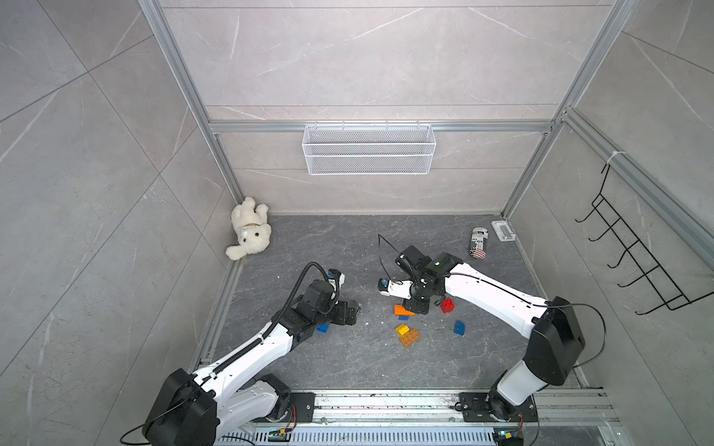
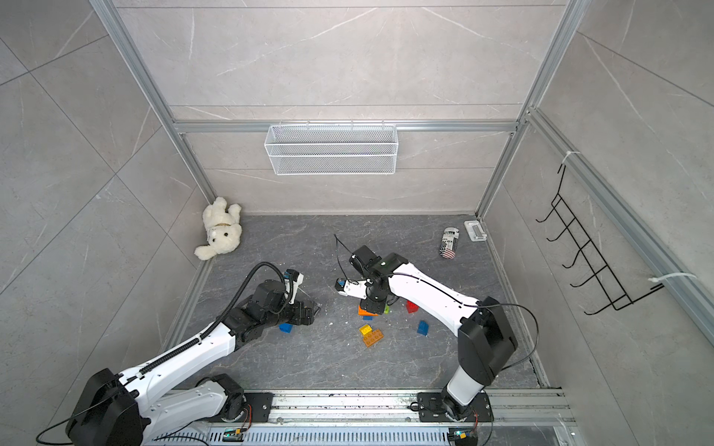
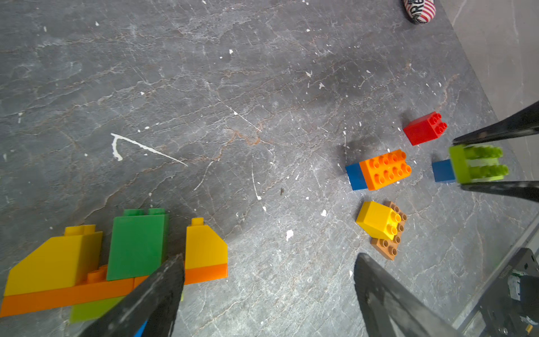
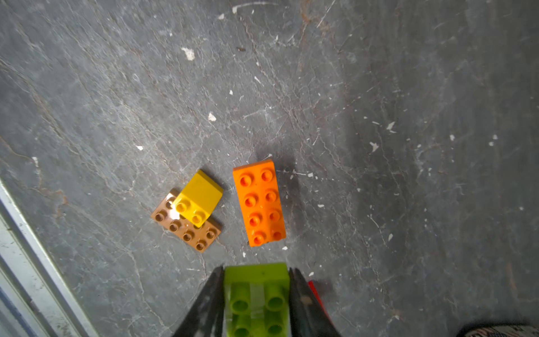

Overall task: Assemble a fork with lego
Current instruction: Assemble the lego brick with the lego brick.

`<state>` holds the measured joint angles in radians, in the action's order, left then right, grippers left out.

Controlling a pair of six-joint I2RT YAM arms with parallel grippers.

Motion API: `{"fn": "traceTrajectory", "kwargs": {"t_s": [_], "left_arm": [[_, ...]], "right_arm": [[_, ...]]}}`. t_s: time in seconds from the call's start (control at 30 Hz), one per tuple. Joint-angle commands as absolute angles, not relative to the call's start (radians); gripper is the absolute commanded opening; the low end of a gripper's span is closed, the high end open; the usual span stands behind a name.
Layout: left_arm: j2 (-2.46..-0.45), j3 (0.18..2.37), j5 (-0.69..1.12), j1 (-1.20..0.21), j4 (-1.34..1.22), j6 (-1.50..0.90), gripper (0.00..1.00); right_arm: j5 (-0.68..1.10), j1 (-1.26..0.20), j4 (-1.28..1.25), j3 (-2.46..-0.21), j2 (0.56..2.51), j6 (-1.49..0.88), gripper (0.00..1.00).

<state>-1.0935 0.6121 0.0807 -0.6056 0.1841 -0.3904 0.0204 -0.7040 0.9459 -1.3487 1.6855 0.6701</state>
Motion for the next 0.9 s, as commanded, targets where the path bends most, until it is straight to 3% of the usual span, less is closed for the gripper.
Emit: {"fn": "traceTrajectory", "kwargs": {"t_s": [0.0, 0.87], "left_arm": [[-1.113, 0.664, 0.093, -0.587, 0.195, -0.364, 0.93], [-1.186, 0.692, 0.163, -0.508, 0.177, -0.353, 0.93]], "right_arm": [[0.039, -0.679, 0.912, -1.379, 1.734, 0.756, 0.35], [0.085, -0.653, 0.885, -1.298, 1.784, 0.83, 0.36]]}}
